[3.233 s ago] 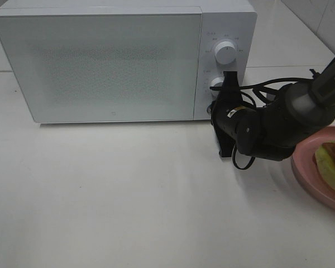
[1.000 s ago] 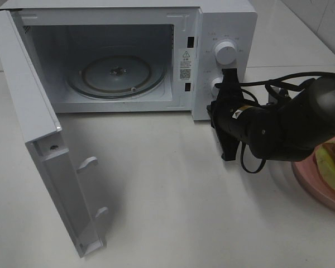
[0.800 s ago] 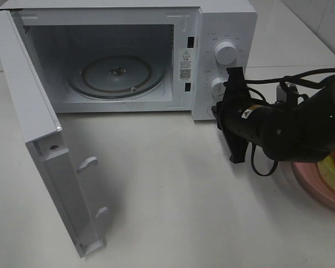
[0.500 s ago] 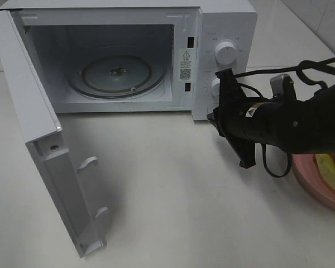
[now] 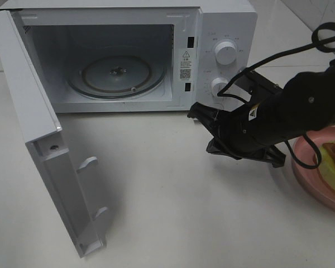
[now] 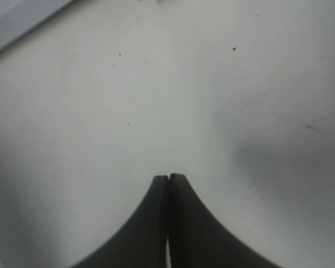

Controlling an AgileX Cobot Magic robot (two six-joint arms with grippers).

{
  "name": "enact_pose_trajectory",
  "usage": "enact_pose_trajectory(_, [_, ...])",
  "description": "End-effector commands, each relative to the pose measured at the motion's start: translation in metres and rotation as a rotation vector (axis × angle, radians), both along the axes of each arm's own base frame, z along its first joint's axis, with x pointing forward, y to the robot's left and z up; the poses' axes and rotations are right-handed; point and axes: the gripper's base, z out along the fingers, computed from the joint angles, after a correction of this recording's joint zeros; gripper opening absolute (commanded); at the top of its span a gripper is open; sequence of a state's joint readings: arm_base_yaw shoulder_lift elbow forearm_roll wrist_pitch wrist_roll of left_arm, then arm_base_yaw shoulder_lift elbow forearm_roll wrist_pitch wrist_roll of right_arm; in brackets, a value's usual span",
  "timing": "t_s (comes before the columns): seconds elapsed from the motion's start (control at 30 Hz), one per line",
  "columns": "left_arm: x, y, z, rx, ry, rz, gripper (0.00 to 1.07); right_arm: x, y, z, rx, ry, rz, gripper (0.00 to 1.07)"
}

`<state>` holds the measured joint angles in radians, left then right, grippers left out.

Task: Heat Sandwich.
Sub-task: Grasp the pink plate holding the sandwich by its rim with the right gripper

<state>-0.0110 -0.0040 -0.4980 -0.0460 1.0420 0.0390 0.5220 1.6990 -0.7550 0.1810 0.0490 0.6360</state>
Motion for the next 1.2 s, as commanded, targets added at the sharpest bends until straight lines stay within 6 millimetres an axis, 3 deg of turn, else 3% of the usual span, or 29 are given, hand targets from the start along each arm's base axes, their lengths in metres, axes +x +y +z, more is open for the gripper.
enact_pose_trajectory(0.03, [-0.003,0.000,-0.001,-0.009,-0.028,-0.003,0.99,-0.003,0.000,0.010,-0.124,0.014,0.215,0.02])
enact_pose_trajectory(0.13, [-0.003,0.000,-0.001,-0.009,-0.028,-0.003,0.99,-0.006,-0.001,0.018,-0.229,0.026,0.409,0.03])
enact_pose_trajectory(0.3, [-0.003,0.000,-0.001,-0.009,-0.028,-0.003,0.99,-0.010,-0.004,0.031,-0.322,0.051,0.570,0.04])
enact_pose_trajectory(0.53, [-0.003,0.000,-0.001,-0.009,-0.028,-0.003,0.99,-0.013,-0.017,0.051,-0.368,0.063,0.590,0.06])
enact_pose_trajectory(0.8, [-0.003,0.000,-0.001,-0.009,-0.028,-0.003,0.99,-0.015,-0.045,0.070,-0.375,0.090,0.513,0.21])
enact_pose_trajectory(0.93, [-0.003,0.000,-0.001,-0.009,-0.028,-0.003,0.99,-0.013,-0.062,0.073,-0.402,0.111,0.462,0.49])
enact_pose_trajectory(1.0, [-0.003,0.000,-0.001,-0.009,-0.028,-0.003,0.99,-0.013,-0.063,0.073,-0.405,0.115,0.459,0.55])
enact_pose_trajectory(1.03, [-0.003,0.000,-0.001,-0.009,-0.028,-0.003,0.99,-0.012,-0.067,0.074,-0.412,0.116,0.450,0.71])
enact_pose_trajectory(1.1, [-0.003,0.000,-0.001,-0.009,-0.028,-0.003,0.99,-0.012,-0.071,0.074,-0.423,0.120,0.445,0.85])
enact_pose_trajectory(1.13, [-0.003,0.000,-0.001,-0.009,-0.028,-0.003,0.99,-0.012,-0.071,0.074,-0.423,0.120,0.445,0.85])
enact_pose_trajectory(1.2, [-0.003,0.000,-0.001,-0.009,-0.028,-0.003,0.99,-0.011,-0.077,0.074,-0.448,0.134,0.440,0.97])
